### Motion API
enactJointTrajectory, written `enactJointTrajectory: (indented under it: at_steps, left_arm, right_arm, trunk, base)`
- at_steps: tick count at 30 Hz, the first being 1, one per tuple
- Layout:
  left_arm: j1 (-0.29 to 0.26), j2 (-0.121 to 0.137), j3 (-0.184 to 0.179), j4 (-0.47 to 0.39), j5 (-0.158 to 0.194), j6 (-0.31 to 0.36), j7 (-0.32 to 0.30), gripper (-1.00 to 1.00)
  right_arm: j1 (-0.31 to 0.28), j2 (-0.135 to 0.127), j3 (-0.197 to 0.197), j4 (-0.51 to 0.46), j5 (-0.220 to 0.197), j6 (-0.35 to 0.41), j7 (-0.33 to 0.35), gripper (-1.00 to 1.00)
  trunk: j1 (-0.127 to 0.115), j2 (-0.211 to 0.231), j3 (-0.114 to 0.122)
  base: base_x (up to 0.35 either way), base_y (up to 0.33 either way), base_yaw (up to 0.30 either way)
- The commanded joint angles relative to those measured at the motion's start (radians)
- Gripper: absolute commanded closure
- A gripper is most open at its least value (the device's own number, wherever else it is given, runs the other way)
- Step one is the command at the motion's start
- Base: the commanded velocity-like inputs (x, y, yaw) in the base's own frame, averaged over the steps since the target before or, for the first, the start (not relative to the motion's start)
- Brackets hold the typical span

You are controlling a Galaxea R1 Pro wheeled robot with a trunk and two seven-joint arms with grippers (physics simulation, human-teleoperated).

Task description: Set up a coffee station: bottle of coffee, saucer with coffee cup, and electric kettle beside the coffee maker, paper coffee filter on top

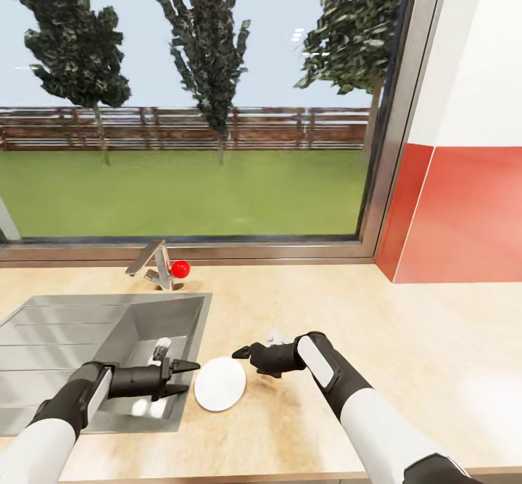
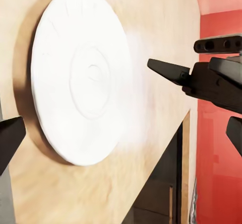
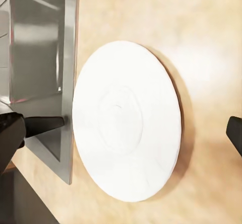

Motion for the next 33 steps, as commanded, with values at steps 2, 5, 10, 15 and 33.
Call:
enactJointTrajectory:
  at_steps: [2,5,10,15,33]
  left_arm:
    - [-0.001,-0.002,0.006,0.0,-0.007,0.01,-0.004,-1.0]
    - [-0.001,-0.008,0.01,0.0,-0.005,0.01,0.029,-1.0]
    - [-0.001,-0.011,0.013,0.0,-0.002,0.011,0.058,-1.0]
    - [-0.001,-0.023,0.013,0.0,-0.004,0.011,0.062,-1.0]
    - [-0.001,-0.063,0.012,0.001,-0.007,0.01,0.064,-1.0]
  right_arm:
    - [-0.001,0.0,0.001,0.0,0.01,0.002,0.008,-1.0]
    - [-0.001,0.0,0.004,0.0,0.009,0.002,0.008,-1.0]
    - [-0.001,0.0,0.005,0.0,0.008,0.002,0.008,-1.0]
    - [-0.002,0.0,0.006,0.0,0.008,0.002,0.008,-1.0]
    - [-0.001,0.0,0.006,0.001,0.008,0.002,0.008,-1.0]
  trunk:
    - [0.001,-0.002,-0.002]
    - [0.001,-0.002,-0.002]
    - [0.001,-0.002,-0.002]
    - [0.001,-0.002,-0.002]
    - [0.001,-0.002,-0.002]
  base:
    - [0.0,0.0,0.0]
    - [0.0,0.0,0.0]
    - [0.0,0.0,0.0]
    - [0.0,0.0,0.0]
    - [0.061,0.0,0.0]
